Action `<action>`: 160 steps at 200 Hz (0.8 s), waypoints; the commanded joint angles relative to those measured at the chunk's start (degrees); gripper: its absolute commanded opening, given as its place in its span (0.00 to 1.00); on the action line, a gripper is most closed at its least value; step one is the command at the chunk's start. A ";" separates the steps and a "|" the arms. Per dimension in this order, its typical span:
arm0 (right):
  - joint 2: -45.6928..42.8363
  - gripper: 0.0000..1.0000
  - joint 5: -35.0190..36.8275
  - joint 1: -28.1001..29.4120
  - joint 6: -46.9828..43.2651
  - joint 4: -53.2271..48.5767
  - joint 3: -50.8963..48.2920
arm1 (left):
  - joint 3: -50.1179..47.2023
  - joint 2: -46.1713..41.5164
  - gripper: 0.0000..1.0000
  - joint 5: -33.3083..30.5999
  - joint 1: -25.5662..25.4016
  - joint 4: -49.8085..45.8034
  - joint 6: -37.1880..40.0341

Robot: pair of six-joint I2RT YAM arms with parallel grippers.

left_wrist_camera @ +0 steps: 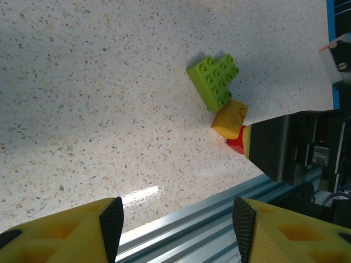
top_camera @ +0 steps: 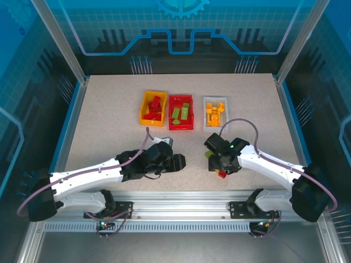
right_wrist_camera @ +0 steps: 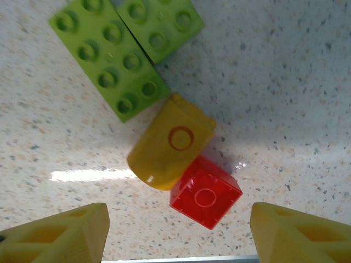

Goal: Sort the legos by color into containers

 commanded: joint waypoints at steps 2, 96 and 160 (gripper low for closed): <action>-1.71 0.70 -1.57 0.37 2.77 -0.48 -2.40 | 1.50 -0.41 0.59 -1.03 -0.74 1.02 0.60; 5.17 0.81 -2.28 -3.68 -7.42 0.90 3.15 | 0.73 0.39 0.60 -1.09 -2.21 2.27 0.69; 12.46 0.82 -3.30 -4.09 -9.31 2.96 4.05 | 1.58 1.70 0.60 -0.60 -2.26 2.43 1.15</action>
